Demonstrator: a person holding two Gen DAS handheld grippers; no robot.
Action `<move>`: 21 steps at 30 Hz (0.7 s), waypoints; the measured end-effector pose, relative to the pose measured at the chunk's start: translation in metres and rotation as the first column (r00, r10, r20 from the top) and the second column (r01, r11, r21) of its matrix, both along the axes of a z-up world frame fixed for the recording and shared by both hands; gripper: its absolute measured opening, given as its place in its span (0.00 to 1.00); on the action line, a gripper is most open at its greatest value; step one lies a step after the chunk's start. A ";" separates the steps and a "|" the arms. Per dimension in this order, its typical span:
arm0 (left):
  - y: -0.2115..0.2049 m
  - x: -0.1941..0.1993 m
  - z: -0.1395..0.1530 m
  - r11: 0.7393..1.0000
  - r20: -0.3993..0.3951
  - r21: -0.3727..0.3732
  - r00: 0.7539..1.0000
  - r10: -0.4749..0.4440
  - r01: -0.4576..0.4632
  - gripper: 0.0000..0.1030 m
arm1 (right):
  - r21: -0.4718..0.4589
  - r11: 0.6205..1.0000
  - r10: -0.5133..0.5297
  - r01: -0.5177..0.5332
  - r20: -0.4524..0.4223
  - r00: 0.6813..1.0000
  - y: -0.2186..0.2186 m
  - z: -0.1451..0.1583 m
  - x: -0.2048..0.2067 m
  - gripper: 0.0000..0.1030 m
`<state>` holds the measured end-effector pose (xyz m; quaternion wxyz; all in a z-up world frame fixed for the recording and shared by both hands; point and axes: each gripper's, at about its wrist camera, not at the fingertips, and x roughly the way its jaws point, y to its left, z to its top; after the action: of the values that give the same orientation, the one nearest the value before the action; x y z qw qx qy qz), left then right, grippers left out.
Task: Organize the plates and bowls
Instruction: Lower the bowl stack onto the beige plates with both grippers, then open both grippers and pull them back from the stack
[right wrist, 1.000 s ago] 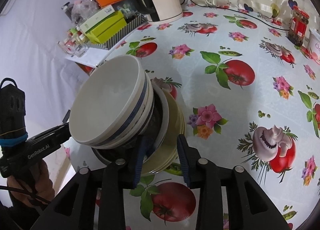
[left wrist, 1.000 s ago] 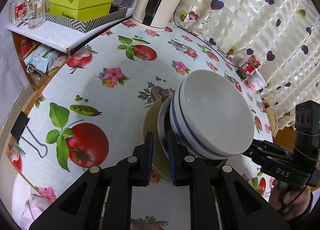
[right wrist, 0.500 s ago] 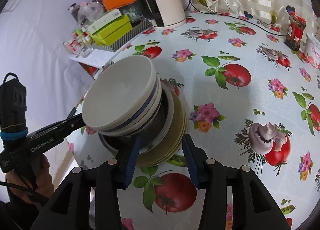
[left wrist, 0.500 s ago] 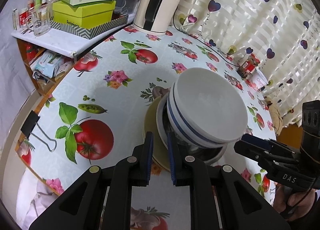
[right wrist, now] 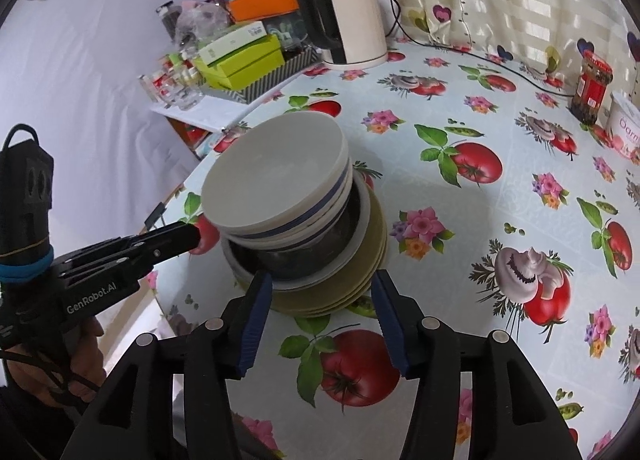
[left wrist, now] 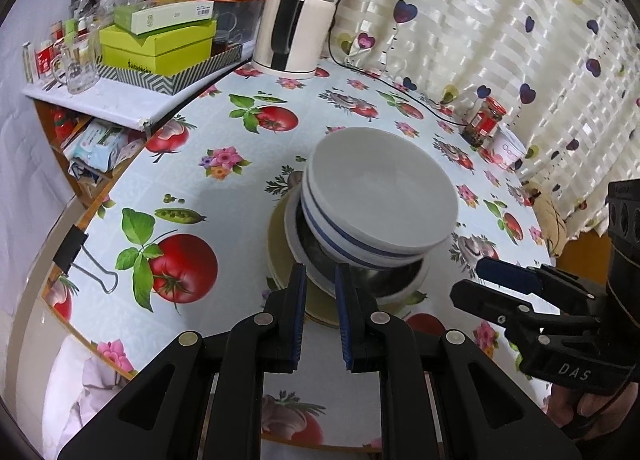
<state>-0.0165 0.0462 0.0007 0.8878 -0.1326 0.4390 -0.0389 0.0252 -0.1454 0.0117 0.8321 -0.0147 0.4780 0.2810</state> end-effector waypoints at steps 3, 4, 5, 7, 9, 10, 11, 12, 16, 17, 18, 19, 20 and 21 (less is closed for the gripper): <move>-0.005 -0.003 0.001 1.000 0.005 0.014 1.000 -0.008 0.008 0.15 | -0.012 1.000 0.013 -0.013 0.016 1.000 0.003 0.002 -0.006 0.52; -0.006 -0.003 0.001 1.000 0.004 0.018 1.000 -0.008 0.008 0.15 | -0.017 1.000 0.016 -0.016 0.019 1.000 0.003 0.003 -0.007 0.53; -0.007 -0.003 0.001 1.000 0.003 0.025 1.000 -0.007 0.007 0.15 | -0.025 1.000 0.019 -0.019 0.025 0.999 0.004 0.003 -0.009 0.53; -0.008 -0.003 0.000 0.999 0.000 0.034 1.000 -0.005 0.005 0.15 | -0.041 0.999 0.022 -0.021 0.034 0.999 0.006 0.003 -0.011 0.54; -0.009 -0.004 -0.001 0.999 -0.002 0.038 1.000 -0.003 0.003 0.15 | -0.055 0.998 0.025 -0.023 0.041 0.999 0.007 0.003 -0.013 0.54; -0.009 -0.004 -0.002 0.999 -0.001 0.040 1.000 -0.002 0.002 0.15 | -0.060 0.998 0.027 -0.024 0.042 0.999 0.008 0.002 -0.013 0.54; -0.009 -0.004 -0.002 0.999 -0.002 0.041 1.000 0.000 0.000 0.15 | -0.063 0.998 0.028 -0.025 0.043 0.999 0.008 0.002 -0.013 0.54; -0.009 -0.004 -0.003 0.999 -0.002 0.041 1.000 0.001 -0.001 0.15 | -0.067 0.997 0.029 -0.026 0.043 0.999 0.008 0.001 -0.013 0.54; -0.009 -0.005 -0.005 0.999 -0.009 0.038 1.000 0.003 -0.003 0.15 | -0.085 0.996 0.035 -0.031 0.050 0.998 0.010 -0.001 -0.015 0.55; -0.010 -0.005 -0.006 0.999 -0.012 0.037 1.000 0.002 -0.002 0.15 | -0.088 0.996 0.038 -0.033 0.052 0.998 0.011 -0.001 -0.015 0.55; -0.010 -0.005 -0.006 0.999 -0.014 0.037 1.000 0.002 -0.001 0.15 | -0.092 0.995 0.041 -0.036 0.055 0.998 0.012 -0.001 -0.016 0.56; -0.011 -0.005 -0.007 0.999 -0.015 0.039 1.000 0.001 -0.001 0.15 | -0.095 0.995 0.044 -0.038 0.057 0.997 0.013 -0.001 -0.017 0.57; -0.011 -0.005 -0.007 0.999 -0.015 0.039 1.000 0.001 0.000 0.15 | -0.098 0.994 0.046 -0.040 0.057 0.997 0.013 -0.001 -0.017 0.57; -0.011 -0.005 -0.007 0.999 -0.014 0.037 1.000 0.000 0.000 0.15 | -0.100 0.994 0.047 -0.041 0.058 0.997 0.014 -0.001 -0.018 0.58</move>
<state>-0.0215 0.0356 -0.0059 0.8869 -0.1164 0.4460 -0.0297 0.0071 -0.1319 0.0105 0.8379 -0.0747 0.4656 0.2750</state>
